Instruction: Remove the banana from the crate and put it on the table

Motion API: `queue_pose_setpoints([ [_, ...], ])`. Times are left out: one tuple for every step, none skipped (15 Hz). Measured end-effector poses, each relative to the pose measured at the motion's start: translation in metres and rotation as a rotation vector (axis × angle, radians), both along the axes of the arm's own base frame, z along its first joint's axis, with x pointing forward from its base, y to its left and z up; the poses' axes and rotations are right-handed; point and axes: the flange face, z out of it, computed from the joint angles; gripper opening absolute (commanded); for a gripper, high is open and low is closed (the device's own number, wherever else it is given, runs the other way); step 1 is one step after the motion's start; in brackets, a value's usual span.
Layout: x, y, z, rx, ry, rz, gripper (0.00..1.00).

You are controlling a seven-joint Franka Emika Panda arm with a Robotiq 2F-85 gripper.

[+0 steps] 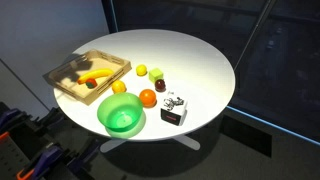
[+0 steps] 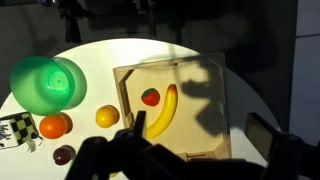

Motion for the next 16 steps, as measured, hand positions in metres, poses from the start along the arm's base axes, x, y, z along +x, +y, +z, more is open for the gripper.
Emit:
queue_pose_setpoints([
  [0.0,0.0,0.0,0.0,0.0,0.0,1.0],
  [0.0,0.0,0.0,0.0,-0.001,0.0,1.0],
  [0.0,0.0,0.0,0.0,-0.001,0.0,1.0],
  [0.0,0.0,0.0,0.0,-0.001,0.0,1.0],
  [0.0,0.0,0.0,0.0,-0.001,0.0,1.0],
  [0.0,0.0,0.0,0.0,-0.001,0.0,1.0],
  [0.0,0.0,0.0,0.0,-0.001,0.0,1.0],
  [0.0,0.0,0.0,0.0,-0.001,0.0,1.0],
  [0.0,0.0,0.0,0.0,-0.001,0.0,1.0],
  [0.0,0.0,0.0,0.0,0.0,0.0,1.0],
  [0.001,0.0,-0.001,0.0,0.003,-0.001,1.0],
  [0.002,-0.001,-0.002,0.001,0.003,-0.003,1.0],
  [0.004,-0.001,-0.003,0.004,0.0,-0.004,1.0],
  [0.007,-0.002,-0.004,0.008,-0.007,-0.005,1.0],
  [0.011,-0.002,-0.004,0.013,-0.018,-0.008,1.0],
  [0.016,-0.003,-0.004,0.019,-0.035,-0.01,1.0],
])
